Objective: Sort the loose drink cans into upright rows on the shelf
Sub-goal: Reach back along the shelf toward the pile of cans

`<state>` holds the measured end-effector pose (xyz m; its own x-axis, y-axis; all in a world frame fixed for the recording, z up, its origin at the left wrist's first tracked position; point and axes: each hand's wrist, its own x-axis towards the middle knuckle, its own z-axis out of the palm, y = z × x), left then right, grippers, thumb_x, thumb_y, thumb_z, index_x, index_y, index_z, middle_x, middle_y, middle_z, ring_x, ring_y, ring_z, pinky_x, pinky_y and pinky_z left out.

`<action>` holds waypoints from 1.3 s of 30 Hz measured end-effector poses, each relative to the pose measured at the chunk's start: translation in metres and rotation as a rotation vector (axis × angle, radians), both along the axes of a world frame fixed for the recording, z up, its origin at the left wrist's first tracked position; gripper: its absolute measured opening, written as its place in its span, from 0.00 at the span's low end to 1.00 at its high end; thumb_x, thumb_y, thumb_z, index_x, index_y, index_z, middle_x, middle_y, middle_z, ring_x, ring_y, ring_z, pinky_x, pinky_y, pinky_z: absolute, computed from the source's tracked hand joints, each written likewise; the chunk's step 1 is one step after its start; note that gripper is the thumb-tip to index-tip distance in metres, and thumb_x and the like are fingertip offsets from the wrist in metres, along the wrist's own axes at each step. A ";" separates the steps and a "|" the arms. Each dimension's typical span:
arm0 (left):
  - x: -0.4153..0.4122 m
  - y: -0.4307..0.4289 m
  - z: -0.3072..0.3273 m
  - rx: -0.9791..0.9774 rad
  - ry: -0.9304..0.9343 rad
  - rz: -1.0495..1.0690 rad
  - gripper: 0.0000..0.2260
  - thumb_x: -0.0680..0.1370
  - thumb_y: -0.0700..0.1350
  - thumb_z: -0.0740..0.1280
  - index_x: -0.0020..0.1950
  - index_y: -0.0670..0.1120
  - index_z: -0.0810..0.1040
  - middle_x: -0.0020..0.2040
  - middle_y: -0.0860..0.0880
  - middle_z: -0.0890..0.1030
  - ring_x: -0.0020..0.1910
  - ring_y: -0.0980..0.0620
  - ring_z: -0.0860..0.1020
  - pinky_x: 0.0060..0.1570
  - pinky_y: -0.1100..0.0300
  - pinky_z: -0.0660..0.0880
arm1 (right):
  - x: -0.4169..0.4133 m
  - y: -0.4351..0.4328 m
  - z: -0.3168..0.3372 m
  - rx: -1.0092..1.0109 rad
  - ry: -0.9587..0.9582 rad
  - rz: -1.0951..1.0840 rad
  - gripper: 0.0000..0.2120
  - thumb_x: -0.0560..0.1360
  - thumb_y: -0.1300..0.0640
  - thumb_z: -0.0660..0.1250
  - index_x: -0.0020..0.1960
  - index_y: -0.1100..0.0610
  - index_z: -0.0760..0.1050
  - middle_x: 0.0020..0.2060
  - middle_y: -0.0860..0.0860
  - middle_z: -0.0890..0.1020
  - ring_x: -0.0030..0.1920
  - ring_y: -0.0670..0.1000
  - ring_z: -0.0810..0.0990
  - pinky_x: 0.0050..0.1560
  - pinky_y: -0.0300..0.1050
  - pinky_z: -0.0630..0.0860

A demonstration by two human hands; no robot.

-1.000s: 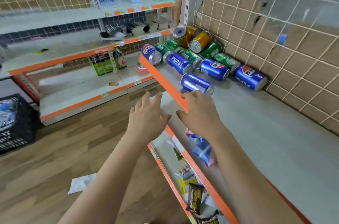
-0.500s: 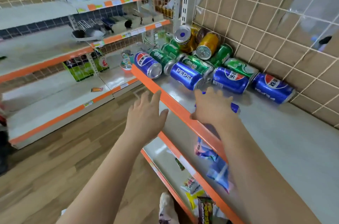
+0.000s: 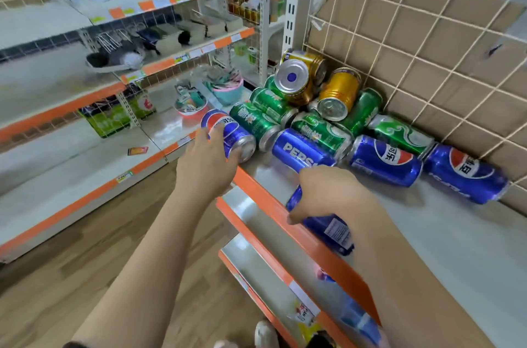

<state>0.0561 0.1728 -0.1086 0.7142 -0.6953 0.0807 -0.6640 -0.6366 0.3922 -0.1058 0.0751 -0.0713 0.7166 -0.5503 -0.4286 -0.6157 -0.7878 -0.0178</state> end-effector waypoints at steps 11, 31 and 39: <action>0.079 -0.039 0.002 0.053 0.256 -0.068 0.23 0.80 0.57 0.55 0.70 0.43 0.63 0.63 0.38 0.74 0.55 0.41 0.74 0.49 0.53 0.68 | 0.054 -0.013 0.021 0.141 -0.249 -0.063 0.20 0.63 0.41 0.74 0.39 0.52 0.67 0.36 0.49 0.73 0.33 0.46 0.69 0.33 0.45 0.67; 0.110 -0.068 0.021 0.086 0.351 -0.182 0.29 0.72 0.69 0.59 0.42 0.42 0.77 0.38 0.44 0.79 0.35 0.46 0.77 0.38 0.57 0.73 | 0.053 -0.026 0.042 0.183 -0.373 -0.133 0.27 0.63 0.44 0.75 0.61 0.45 0.73 0.51 0.48 0.70 0.51 0.52 0.73 0.53 0.50 0.75; 0.076 -0.066 0.053 -0.025 0.082 -0.413 0.22 0.74 0.63 0.63 0.50 0.45 0.80 0.43 0.46 0.80 0.41 0.47 0.77 0.38 0.55 0.73 | 0.041 -0.011 0.044 0.148 -0.367 -0.168 0.25 0.68 0.48 0.71 0.63 0.42 0.68 0.53 0.49 0.64 0.49 0.52 0.72 0.43 0.43 0.72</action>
